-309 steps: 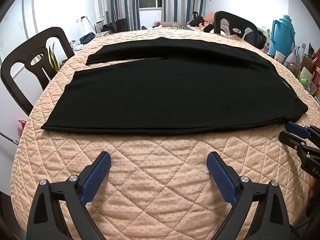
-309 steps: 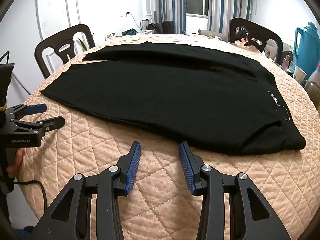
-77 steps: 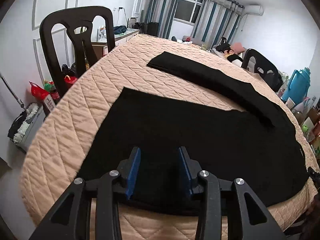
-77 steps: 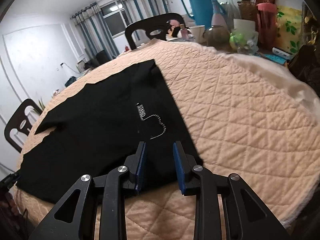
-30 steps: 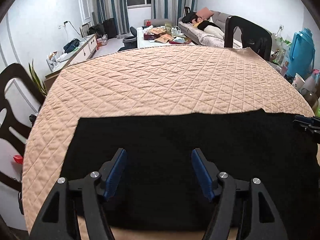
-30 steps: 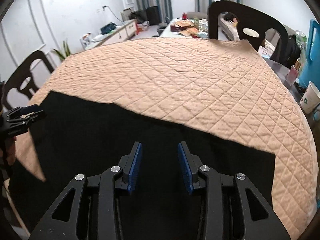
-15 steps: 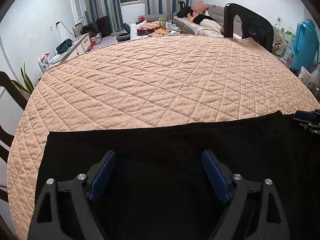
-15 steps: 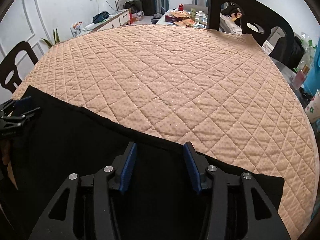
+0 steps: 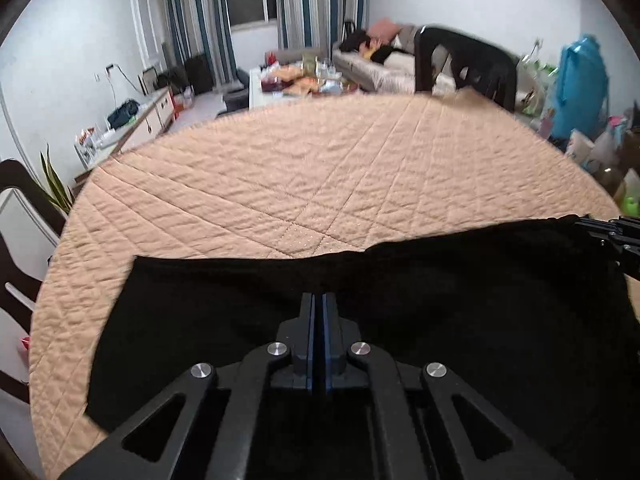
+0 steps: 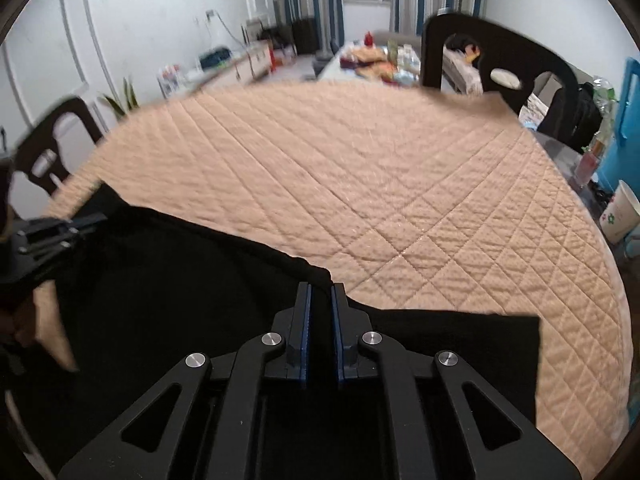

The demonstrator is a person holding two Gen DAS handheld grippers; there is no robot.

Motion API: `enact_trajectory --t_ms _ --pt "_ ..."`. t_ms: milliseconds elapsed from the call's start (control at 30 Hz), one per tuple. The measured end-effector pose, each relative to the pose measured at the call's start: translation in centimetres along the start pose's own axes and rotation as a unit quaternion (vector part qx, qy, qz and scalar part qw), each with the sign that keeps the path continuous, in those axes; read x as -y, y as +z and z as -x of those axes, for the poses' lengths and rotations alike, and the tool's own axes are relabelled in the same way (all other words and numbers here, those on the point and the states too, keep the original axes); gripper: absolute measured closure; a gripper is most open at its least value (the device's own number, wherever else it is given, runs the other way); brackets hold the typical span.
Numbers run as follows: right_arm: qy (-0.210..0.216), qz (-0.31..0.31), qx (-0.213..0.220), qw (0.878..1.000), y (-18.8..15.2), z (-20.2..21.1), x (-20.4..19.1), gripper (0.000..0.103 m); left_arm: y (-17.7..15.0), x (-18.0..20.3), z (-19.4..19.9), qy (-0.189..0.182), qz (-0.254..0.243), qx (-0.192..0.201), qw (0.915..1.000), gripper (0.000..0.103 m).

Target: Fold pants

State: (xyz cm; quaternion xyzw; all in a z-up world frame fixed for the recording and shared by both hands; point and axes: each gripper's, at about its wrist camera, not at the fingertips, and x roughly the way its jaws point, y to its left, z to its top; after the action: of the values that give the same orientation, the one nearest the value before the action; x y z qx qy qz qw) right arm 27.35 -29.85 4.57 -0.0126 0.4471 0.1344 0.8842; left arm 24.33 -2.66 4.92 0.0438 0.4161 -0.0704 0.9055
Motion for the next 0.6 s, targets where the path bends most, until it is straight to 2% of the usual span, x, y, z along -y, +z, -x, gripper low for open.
enact_trajectory --t_ms 167,300,467,600 --pt "0.036 -0.016 0.069 0.997 -3.6 7.5 -1.0 0.094 -2.9 0.3 7.2 -0.024 -0.003 0.063 0.9977 0.098" --pt "0.041 -0.019 0.116 0.992 -9.5 12.9 -2.1 0.094 -8.1 0.9 13.1 -0.042 -0.008 0.107 0.9933 0.098" --pt "0.067 -0.071 0.116 0.988 -17.9 15.1 -2.9 0.094 -16.2 1.7 15.9 -0.072 -0.009 0.106 0.9916 0.098" --pt "0.087 -0.126 0.087 0.984 -22.6 13.7 -2.6 0.092 -20.0 1.6 15.0 -0.097 0.008 0.072 0.9926 0.098"
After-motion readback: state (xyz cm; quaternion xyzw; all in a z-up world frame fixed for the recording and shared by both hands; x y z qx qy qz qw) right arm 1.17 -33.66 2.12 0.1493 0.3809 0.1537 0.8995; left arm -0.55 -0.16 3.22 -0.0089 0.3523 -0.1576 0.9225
